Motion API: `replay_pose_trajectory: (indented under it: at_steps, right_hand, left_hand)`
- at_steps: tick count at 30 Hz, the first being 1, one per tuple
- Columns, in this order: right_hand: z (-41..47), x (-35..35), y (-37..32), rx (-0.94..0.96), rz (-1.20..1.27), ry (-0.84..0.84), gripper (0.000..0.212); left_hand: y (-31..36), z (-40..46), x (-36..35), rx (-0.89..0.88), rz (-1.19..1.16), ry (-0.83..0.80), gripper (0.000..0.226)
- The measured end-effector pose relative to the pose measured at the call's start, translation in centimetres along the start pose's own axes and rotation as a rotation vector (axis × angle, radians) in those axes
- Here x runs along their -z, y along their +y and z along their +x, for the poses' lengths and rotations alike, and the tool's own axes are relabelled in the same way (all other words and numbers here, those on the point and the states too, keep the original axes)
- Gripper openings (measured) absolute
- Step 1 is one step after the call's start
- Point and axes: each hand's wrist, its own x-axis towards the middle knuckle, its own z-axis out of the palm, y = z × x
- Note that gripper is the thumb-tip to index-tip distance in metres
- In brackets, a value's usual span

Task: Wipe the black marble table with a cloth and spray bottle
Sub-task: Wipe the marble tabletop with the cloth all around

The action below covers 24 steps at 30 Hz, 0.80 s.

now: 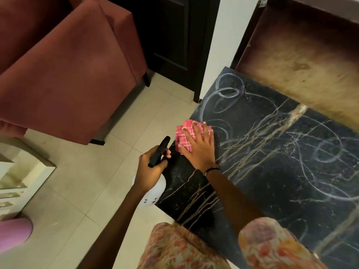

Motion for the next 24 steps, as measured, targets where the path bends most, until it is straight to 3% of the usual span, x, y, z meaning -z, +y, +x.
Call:
replay_pose_trajectory:
  at_steps: [3,8,14,20,24]
  right_hand:
    - [-0.3,-0.5,-2.7,0.123,0.016,0.02,0.073]
    - [-7.2,-1.1,-0.2,0.333,0.101,0.104,0.063]
    - [-6.4,-0.1,8.4,0.184,-0.023,0.031,0.069]
    - [2.5,1.0,5.0,-0.056,0.022,0.046,0.071]
    - [3.1,0.8,1.4,0.128,0.052,0.057,0.072]
  left_hand:
    - [0.2,0.6,-0.7,0.033,-0.02,0.018,0.021]
    - [1.0,1.5,-1.7,0.049,-0.091,0.012,0.028]
    - [1.2,2.7,-2.5,0.04,-0.075,0.023,0.033]
    - [1.6,3.5,-3.9,0.045,-0.026,-0.01,0.026]
    - [1.5,4.0,-4.7,0.065,-0.018,0.005,0.02]
